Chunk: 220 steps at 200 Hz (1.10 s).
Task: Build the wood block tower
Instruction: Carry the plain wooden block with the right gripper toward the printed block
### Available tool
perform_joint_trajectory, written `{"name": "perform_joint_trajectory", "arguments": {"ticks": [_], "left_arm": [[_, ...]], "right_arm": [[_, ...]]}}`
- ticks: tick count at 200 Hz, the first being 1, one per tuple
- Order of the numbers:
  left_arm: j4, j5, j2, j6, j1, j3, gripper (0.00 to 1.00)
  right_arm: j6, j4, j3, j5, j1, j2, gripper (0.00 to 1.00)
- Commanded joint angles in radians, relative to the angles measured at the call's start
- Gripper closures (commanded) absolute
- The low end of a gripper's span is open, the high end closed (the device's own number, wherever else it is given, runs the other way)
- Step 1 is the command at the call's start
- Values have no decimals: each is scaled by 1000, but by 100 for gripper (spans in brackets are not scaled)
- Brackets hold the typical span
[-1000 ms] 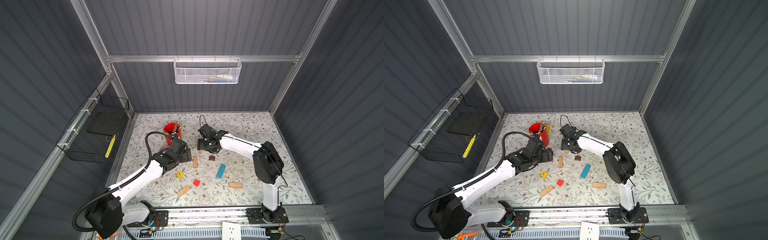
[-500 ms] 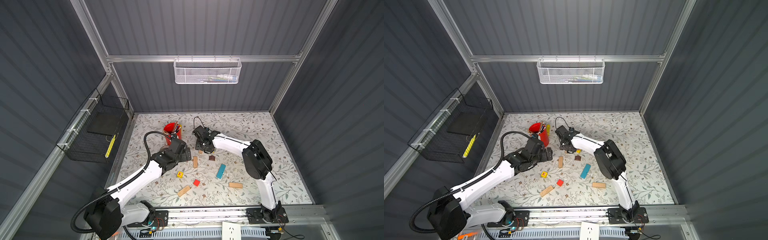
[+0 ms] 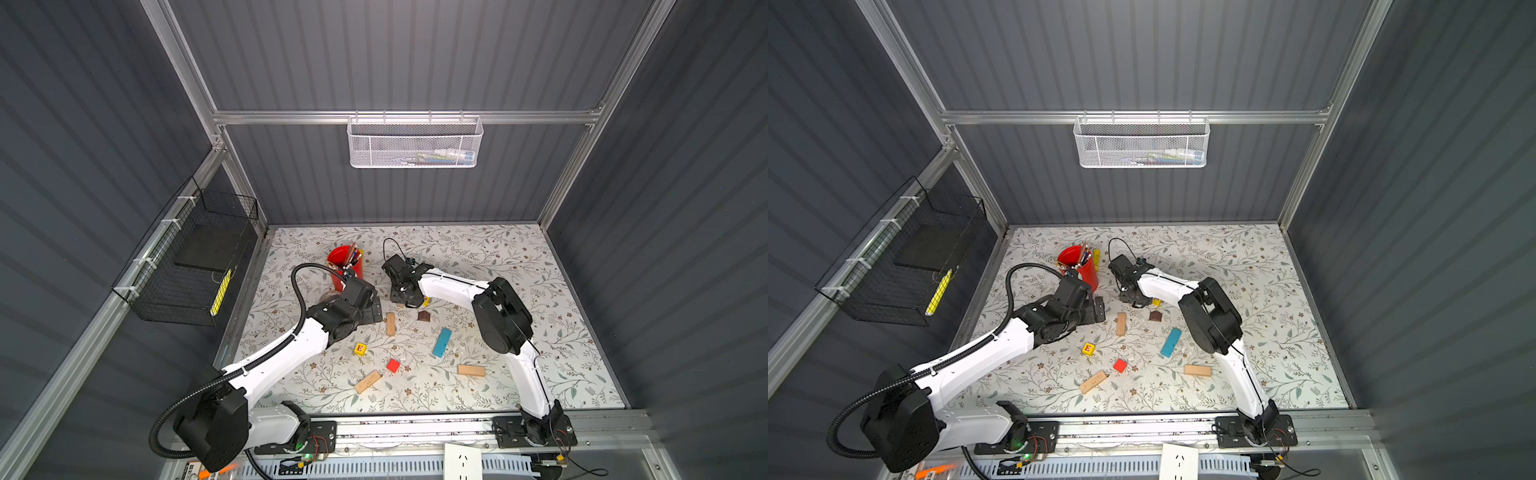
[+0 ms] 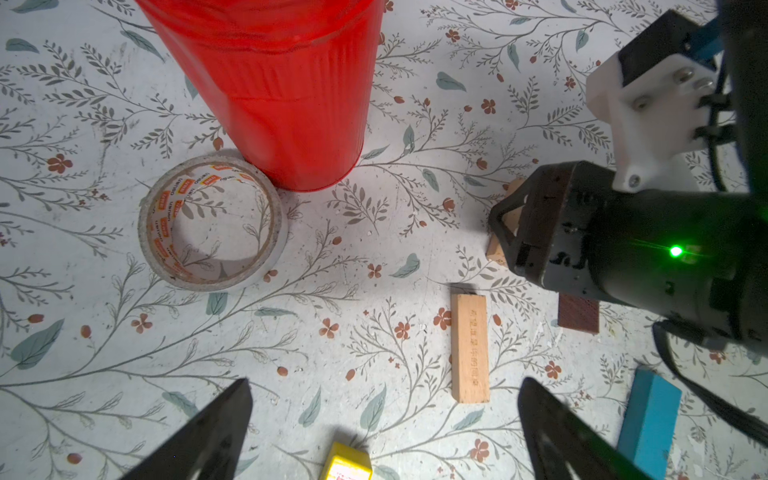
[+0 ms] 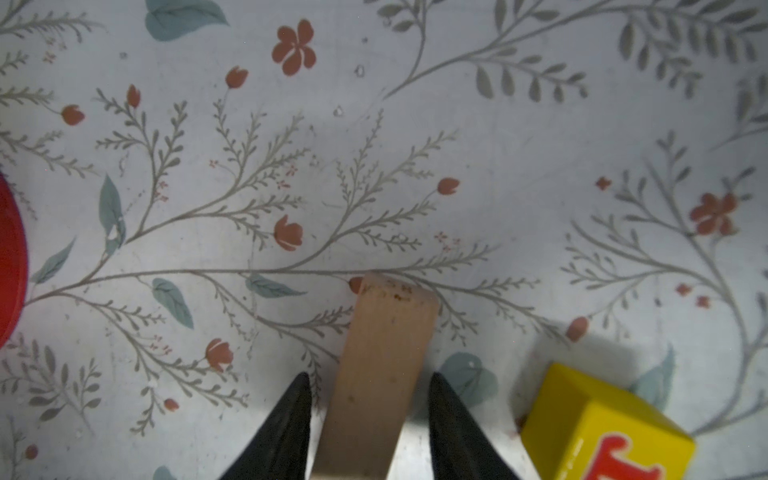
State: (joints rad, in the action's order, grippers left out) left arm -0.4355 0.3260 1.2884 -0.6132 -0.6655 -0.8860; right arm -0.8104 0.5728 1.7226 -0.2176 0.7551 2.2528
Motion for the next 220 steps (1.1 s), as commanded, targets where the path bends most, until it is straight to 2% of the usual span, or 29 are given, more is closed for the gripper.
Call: {"name": "perform_joint_trajectory", "arguments": {"ticks": [1, 64, 97, 153, 220], "left_arm": [[-34, 15, 9, -14, 7, -34, 0], [-52, 19, -26, -31, 7, -29, 1], [-44, -17, -50, -43, 7, -11, 0], [-46, -64, -77, -81, 7, 24, 0], [-21, -115, -109, -153, 8, 87, 0]], "right_arm": [[14, 15, 18, -16, -3, 28, 56], [98, -4, 5, 39, -5, 2, 72], [142, -22, -47, 52, -2, -58, 79], [185, -41, -170, 73, 15, -194, 84], [149, -77, -337, 117, 65, -331, 85]]}}
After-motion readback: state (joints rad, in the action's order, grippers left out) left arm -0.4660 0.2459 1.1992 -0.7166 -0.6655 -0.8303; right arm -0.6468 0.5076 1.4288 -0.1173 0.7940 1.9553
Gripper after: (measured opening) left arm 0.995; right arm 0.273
